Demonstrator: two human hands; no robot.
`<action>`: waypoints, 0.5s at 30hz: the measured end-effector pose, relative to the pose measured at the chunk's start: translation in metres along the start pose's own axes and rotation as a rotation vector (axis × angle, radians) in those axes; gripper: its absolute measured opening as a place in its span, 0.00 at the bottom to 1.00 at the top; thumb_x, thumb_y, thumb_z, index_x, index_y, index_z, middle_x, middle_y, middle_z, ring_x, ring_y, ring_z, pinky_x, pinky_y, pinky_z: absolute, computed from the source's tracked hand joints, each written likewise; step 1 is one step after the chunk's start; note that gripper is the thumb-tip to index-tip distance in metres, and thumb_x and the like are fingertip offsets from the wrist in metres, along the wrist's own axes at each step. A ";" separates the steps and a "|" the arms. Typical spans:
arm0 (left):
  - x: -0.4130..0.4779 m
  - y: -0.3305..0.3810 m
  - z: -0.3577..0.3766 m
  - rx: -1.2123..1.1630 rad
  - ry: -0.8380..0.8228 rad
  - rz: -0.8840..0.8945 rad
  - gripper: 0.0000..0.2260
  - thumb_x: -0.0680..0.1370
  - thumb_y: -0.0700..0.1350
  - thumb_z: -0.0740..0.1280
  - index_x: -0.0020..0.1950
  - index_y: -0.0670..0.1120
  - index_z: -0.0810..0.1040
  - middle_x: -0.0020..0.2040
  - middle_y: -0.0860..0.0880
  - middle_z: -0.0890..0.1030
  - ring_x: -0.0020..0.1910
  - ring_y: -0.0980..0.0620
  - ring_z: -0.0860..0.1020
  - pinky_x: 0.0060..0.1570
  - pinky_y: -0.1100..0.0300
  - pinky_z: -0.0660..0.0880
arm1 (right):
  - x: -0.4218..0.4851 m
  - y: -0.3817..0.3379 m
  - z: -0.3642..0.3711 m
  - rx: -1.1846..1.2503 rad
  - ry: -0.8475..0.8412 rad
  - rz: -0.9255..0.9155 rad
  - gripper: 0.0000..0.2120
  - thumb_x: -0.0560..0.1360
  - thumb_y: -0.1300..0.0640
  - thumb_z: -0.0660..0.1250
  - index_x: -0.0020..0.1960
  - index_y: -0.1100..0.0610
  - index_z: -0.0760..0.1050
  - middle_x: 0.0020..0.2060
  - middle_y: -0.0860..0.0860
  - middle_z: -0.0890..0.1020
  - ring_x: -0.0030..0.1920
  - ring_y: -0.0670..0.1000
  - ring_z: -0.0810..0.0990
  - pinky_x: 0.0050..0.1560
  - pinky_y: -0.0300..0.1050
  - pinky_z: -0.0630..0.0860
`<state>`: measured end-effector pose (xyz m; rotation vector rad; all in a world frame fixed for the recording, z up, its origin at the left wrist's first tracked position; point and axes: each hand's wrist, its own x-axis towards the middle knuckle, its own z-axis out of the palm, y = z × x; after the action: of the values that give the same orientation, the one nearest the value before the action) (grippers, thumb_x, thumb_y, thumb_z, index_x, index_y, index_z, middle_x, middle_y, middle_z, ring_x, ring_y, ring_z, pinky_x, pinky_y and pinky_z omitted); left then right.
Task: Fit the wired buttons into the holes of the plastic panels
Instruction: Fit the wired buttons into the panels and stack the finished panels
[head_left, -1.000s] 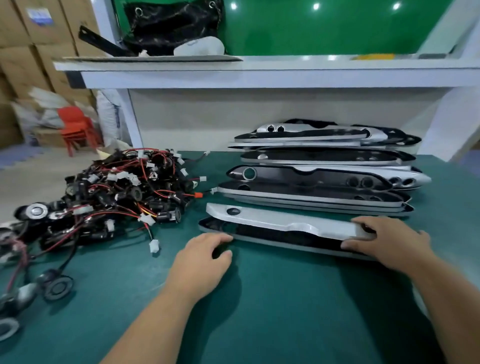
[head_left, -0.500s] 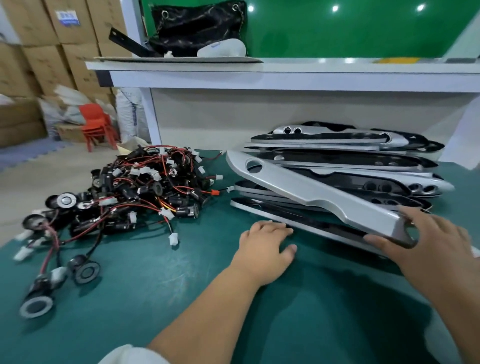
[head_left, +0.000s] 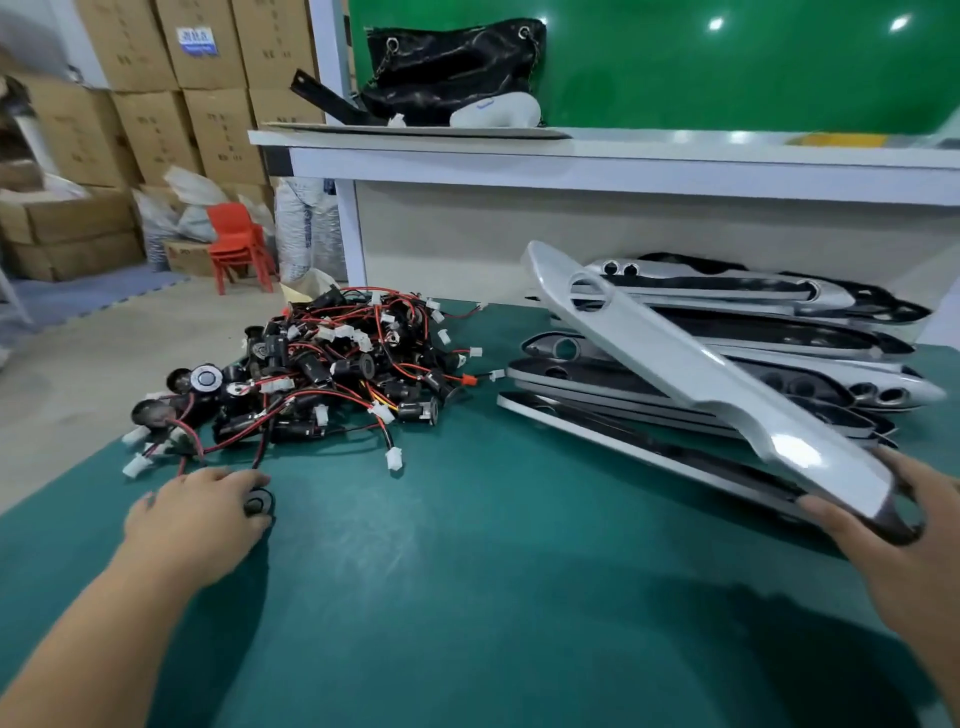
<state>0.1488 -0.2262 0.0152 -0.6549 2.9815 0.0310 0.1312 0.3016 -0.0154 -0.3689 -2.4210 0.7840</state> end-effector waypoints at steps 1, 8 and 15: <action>-0.003 0.002 0.000 0.036 0.045 0.028 0.19 0.78 0.58 0.60 0.70 0.63 0.65 0.72 0.56 0.67 0.72 0.49 0.63 0.73 0.46 0.55 | -0.004 -0.007 0.000 -0.052 0.036 -0.006 0.40 0.59 0.23 0.62 0.66 0.41 0.65 0.61 0.51 0.74 0.63 0.59 0.70 0.65 0.64 0.64; -0.033 0.019 -0.013 -0.621 0.531 0.344 0.11 0.72 0.61 0.68 0.53 0.67 0.75 0.51 0.55 0.83 0.45 0.47 0.79 0.44 0.47 0.76 | -0.024 -0.037 -0.003 -0.374 0.057 -0.044 0.39 0.60 0.24 0.58 0.66 0.43 0.70 0.62 0.49 0.74 0.64 0.50 0.63 0.68 0.67 0.50; -0.038 0.029 -0.025 -1.283 0.735 0.422 0.21 0.72 0.71 0.60 0.61 0.65 0.72 0.55 0.67 0.76 0.53 0.63 0.75 0.55 0.65 0.72 | -0.027 -0.035 0.001 -0.426 0.080 -0.113 0.37 0.60 0.25 0.60 0.64 0.43 0.72 0.59 0.48 0.76 0.62 0.49 0.63 0.67 0.66 0.47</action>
<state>0.1687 -0.1853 0.0433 0.0134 3.3129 2.2515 0.1491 0.2623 -0.0058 -0.4114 -2.4963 0.1950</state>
